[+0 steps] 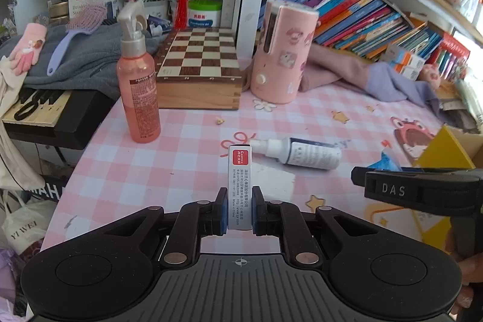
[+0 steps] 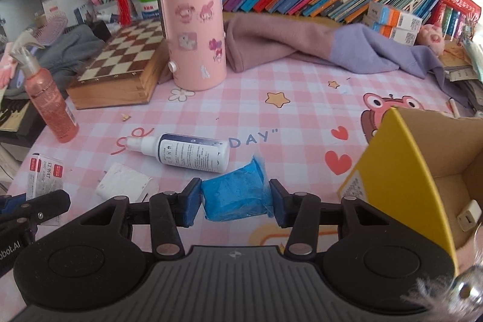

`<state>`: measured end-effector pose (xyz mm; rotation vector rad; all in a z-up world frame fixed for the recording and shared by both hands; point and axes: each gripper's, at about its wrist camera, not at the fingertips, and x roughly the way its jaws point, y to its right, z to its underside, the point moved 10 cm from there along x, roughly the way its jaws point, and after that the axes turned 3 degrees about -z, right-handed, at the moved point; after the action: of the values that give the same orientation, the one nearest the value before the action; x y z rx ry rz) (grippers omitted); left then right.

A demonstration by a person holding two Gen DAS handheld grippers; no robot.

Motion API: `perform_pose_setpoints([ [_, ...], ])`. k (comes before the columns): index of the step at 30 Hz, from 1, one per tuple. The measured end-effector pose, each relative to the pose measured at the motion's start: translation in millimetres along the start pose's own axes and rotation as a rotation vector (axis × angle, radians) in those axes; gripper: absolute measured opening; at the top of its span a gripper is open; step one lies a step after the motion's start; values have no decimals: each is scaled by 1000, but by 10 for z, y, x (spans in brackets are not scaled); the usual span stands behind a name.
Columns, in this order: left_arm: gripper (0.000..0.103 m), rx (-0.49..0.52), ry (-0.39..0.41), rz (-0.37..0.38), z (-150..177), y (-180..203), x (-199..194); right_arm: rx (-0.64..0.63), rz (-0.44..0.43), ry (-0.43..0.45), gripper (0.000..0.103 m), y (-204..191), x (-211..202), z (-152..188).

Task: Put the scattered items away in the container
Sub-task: 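Lift the blue packet with the right tool while the left tool lifts the small box, then carry the blue packet and small box with both tools toward the yellow box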

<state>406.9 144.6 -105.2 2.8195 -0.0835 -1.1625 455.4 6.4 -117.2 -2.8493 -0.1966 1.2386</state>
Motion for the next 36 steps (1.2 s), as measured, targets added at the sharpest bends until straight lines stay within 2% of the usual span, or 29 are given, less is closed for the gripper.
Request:
perform_pose_setpoints([
  [12,13,-21,68,61,69,133,-637,-6,-15,93,45,9,-674,139],
  [19,13,-9,89,81,192,166,-1000,-68,-37,148,45,-82,-1053,273],
  [29,13,-26,101,115,430,129,-1490,-66,-75,166,45,-238,-1544,568],
  [36,13,-32,103,145,660,164,-1782,-52,-74,154,45,-250,-1873,906],
])
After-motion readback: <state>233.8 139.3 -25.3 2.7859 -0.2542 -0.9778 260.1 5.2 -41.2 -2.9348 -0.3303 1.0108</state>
